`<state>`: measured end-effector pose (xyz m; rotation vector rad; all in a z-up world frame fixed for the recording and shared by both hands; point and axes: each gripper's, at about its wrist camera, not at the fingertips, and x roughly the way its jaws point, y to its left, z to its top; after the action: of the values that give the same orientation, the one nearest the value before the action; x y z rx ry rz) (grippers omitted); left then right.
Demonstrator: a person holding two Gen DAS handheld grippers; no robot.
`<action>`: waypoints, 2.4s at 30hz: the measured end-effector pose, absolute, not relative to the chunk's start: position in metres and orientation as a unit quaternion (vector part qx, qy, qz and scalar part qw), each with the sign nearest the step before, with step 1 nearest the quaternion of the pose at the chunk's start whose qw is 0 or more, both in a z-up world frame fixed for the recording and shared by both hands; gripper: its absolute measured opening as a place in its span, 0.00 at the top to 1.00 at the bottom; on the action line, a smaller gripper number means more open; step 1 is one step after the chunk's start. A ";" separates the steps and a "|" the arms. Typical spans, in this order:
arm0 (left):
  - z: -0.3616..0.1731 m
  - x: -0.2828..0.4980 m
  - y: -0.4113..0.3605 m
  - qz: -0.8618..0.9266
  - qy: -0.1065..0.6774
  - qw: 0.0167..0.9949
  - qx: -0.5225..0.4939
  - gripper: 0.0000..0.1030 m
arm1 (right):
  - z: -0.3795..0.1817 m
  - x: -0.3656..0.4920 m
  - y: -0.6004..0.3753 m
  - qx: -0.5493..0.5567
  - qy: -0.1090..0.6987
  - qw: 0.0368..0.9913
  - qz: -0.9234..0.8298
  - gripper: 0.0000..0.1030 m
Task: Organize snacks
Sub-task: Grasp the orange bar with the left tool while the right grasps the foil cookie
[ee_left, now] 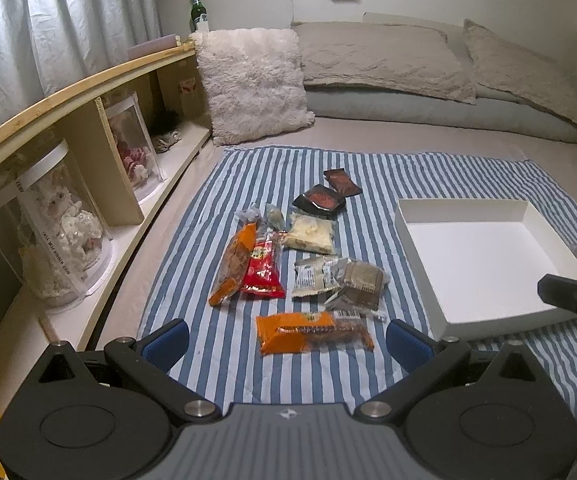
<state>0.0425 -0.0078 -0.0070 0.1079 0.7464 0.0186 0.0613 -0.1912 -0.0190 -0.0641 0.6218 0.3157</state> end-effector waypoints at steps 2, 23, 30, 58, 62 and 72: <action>-0.007 0.049 -0.007 0.006 0.361 0.931 0.051 0.00 | -0.019 0.068 -0.190 -0.030 0.303 0.940 0.157 0.00; -0.051 0.153 0.023 0.028 0.383 0.923 0.012 0.00 | -0.059 0.167 -0.167 -0.039 0.310 0.928 0.203 0.00; -0.071 0.181 0.018 -0.023 0.390 0.920 0.021 0.00 | -0.083 0.198 -0.156 -0.087 0.285 0.928 0.225 0.00; -0.147 0.215 0.035 -0.196 0.532 0.822 -0.047 0.02 | -0.145 0.260 -0.090 -0.220 0.420 0.799 0.369 0.13; -0.146 0.201 0.042 -0.214 0.540 0.812 -0.057 0.04 | -0.146 0.259 -0.092 -0.216 0.429 0.791 0.379 0.21; -0.144 0.164 0.029 -0.270 0.563 0.779 -0.059 0.04 | -0.140 0.263 -0.096 -0.197 0.436 0.791 0.381 0.39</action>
<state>0.1642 0.0289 -0.1442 -0.1277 1.2160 -0.5831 0.2629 -0.0957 -0.1397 -0.4240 0.9393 0.8194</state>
